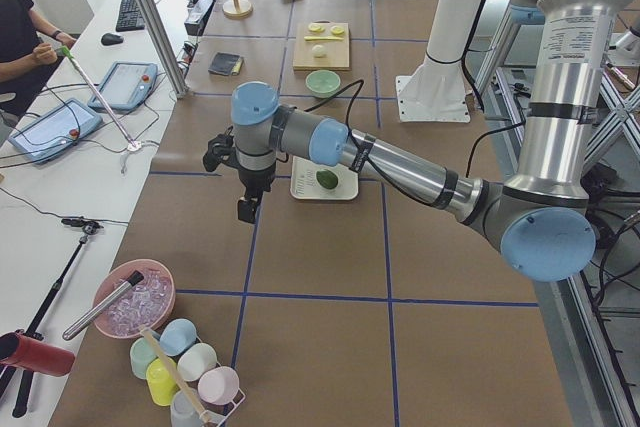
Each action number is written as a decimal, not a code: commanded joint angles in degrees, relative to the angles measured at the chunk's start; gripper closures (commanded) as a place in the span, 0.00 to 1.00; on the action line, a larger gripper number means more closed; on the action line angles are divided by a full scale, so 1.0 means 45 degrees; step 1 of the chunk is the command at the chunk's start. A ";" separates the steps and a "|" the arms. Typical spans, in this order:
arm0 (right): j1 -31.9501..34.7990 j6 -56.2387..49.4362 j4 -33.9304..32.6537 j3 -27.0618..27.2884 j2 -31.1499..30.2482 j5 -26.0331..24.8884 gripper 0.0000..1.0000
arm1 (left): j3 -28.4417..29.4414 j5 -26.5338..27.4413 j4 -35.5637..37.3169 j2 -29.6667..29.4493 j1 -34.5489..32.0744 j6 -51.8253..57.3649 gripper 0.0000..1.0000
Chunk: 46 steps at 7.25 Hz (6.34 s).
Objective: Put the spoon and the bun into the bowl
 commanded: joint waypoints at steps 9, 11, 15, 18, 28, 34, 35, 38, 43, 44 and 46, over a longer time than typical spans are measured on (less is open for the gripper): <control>-0.1888 0.5588 0.1541 0.1608 0.0418 0.0216 0.00 | 0.0397 0.6253 -0.5057 -0.1825 1.1276 -1.5806 0.05; -0.2376 0.6562 0.1599 0.1880 0.0672 0.0216 0.00 | 0.0811 0.6393 -0.5057 -0.1887 1.1318 -1.5769 0.09; -0.2828 0.7388 0.1619 0.2135 0.0946 0.0196 0.00 | 0.1378 0.6784 -0.5038 -0.2200 1.1611 -1.5671 0.20; -0.2886 0.7408 0.1619 0.2136 0.0946 0.0196 0.00 | 0.1378 0.6784 -0.5038 -0.2121 1.1708 -1.5671 0.36; -0.4267 0.9158 0.2103 0.2585 0.0985 -0.0037 0.00 | -0.0725 0.6610 -0.2509 -0.2973 1.1028 -1.5709 1.00; -0.9676 1.5858 0.4744 0.2061 0.2913 -0.4797 0.00 | 0.2643 0.6686 -0.6456 -0.6397 1.1024 -2.0297 1.00; -1.0283 1.6348 0.4744 0.1671 0.3460 -0.5307 0.00 | 0.3305 0.6861 -0.6908 -0.6824 1.1296 -2.0435 1.00; -1.1400 1.6822 0.4725 0.0966 0.4226 -0.6365 0.00 | 0.4752 0.8014 -0.8181 -0.7781 1.2410 -2.0690 1.00; -1.2454 1.6822 0.4569 0.0671 0.4364 -0.7165 0.00 | 0.5421 0.8464 -0.8321 -0.8274 1.1964 -2.0633 0.00; -1.2805 1.6803 0.4568 0.0304 0.4403 -0.7554 0.00 | 0.5247 0.8348 -0.8280 -0.8080 1.1479 -2.0593 0.00; -1.2984 1.6783 0.4568 -0.0012 0.4501 -0.7675 0.00 | 0.4452 0.6947 -0.8300 -0.7401 1.0813 -2.0554 0.00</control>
